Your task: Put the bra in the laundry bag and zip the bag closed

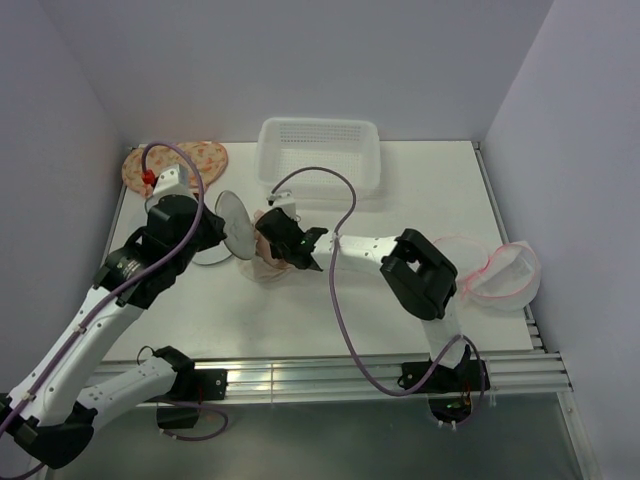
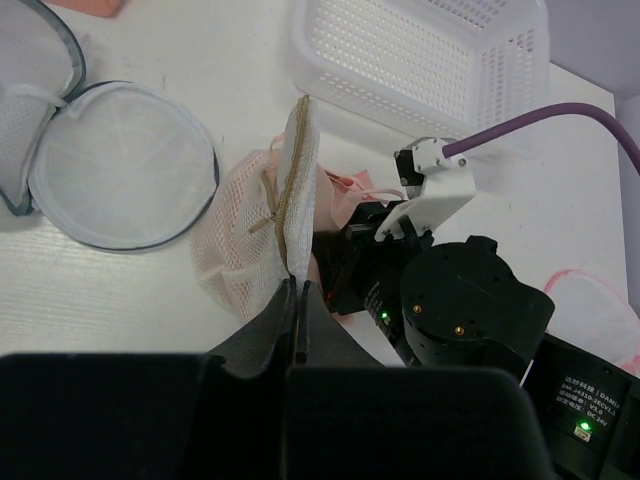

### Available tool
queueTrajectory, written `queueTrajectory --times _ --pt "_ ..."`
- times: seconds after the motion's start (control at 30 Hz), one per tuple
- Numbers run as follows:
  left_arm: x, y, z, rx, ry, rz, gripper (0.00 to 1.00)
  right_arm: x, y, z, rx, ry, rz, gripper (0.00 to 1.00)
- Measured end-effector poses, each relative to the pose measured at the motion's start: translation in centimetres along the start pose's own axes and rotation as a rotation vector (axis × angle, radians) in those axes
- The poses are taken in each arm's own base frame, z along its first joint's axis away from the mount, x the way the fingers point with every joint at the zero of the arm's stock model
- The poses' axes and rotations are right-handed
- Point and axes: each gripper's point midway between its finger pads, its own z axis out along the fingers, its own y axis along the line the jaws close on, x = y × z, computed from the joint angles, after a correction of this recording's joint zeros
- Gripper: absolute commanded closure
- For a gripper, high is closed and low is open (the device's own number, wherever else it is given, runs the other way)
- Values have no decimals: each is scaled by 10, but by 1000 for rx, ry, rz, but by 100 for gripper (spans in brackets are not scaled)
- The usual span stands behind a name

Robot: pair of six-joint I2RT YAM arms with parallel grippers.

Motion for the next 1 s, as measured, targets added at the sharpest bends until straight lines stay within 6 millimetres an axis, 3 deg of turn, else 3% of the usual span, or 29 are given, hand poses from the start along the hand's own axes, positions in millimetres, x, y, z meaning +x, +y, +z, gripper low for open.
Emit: queueTrajectory --times 0.17,0.3,0.5,0.87,1.0 --pt "0 -1 2 3 -2 11 100 10 3 -8 -63 15 -7 100" --pt "1 -4 7 6 -4 14 100 17 5 -31 -157 33 -7 100" --pt "4 -5 14 9 -3 28 100 -2 30 -63 -336 -1 14 100" --pt "9 -5 17 18 -3 46 100 15 50 -76 -487 72 -4 100" --pt "8 -11 13 42 -10 57 100 27 59 -69 -523 121 -12 100"
